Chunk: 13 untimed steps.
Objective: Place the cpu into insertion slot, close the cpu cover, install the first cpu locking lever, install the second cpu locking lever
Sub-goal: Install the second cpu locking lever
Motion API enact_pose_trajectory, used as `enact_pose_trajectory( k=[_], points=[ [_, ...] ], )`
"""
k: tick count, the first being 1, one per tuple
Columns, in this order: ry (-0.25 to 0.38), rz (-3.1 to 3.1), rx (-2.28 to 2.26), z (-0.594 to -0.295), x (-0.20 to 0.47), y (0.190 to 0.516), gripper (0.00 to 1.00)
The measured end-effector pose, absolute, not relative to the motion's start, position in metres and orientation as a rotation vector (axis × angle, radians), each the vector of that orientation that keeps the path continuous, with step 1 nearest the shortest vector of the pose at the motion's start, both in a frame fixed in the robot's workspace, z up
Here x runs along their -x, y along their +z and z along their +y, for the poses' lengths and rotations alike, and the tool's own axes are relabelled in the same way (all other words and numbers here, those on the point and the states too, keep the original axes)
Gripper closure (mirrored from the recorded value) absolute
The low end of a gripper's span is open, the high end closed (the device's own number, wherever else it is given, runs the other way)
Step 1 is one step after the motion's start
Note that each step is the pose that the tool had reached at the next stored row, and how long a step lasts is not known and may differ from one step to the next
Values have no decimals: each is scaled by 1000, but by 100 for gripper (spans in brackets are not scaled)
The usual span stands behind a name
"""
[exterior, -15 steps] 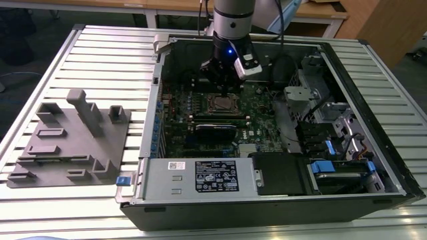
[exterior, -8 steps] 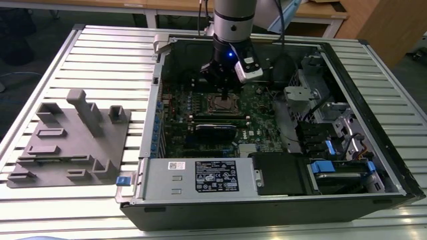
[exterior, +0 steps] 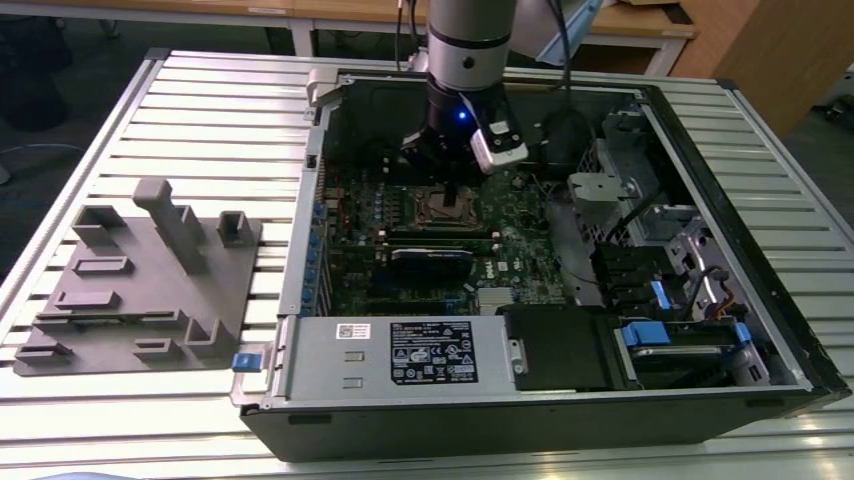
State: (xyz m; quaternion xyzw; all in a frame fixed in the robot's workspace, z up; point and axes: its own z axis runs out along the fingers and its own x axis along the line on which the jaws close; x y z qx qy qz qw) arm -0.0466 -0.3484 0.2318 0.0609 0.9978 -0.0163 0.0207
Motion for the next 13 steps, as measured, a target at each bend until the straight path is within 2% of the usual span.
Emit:
enact_pose_trajectory(
  k=[13],
  points=[
    [-51, 3094, -189, -361, 47, 232, 89]
  ],
)
